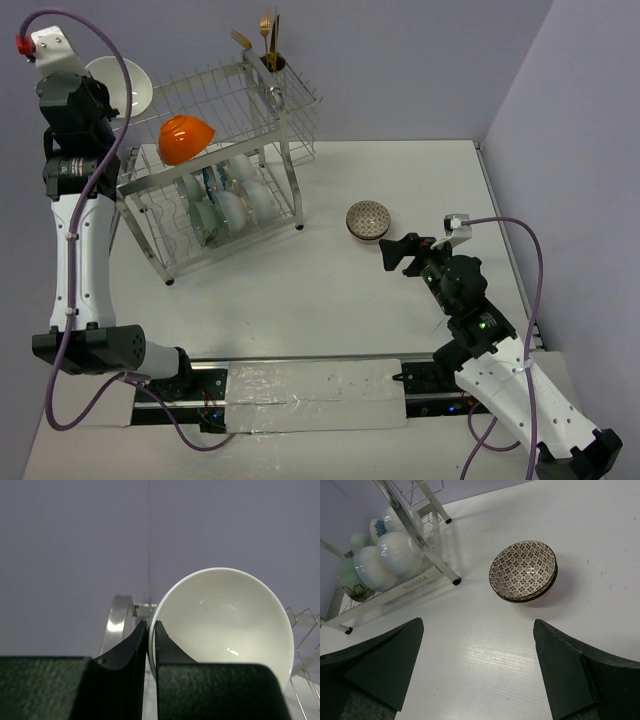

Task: Load the bowls into the dish rack
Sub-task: Place the bowl at the center of the board.

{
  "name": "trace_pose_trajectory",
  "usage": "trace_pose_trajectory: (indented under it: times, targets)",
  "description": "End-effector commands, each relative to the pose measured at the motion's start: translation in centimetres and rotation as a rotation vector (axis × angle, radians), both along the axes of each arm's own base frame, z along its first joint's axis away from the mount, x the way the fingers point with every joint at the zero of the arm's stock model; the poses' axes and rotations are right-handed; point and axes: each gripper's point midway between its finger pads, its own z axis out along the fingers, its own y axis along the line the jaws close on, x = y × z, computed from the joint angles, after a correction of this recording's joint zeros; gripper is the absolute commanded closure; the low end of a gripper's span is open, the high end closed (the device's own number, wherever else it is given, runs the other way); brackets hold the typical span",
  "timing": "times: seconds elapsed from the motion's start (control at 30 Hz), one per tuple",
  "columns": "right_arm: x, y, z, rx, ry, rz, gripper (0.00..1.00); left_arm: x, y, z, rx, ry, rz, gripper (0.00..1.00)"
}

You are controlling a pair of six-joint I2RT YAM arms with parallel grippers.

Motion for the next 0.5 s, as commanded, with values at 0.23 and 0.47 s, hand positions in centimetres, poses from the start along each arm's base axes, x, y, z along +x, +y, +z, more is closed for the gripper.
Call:
trace_pose_trajectory:
  times: [0.23, 0.47]
  targets:
    - [0.1, 0.8, 0.7, 0.027, -0.034, 0.033, 0.02, -6.3, -2.8, 9.6, 0.582, -0.228, 0.051, 1.0]
    - [0.0, 0.7, 0.9, 0.028, -0.04, 0.034, 0.02, -8.5, -2.7, 9.7, 0.776, -0.175, 0.1, 1.0]
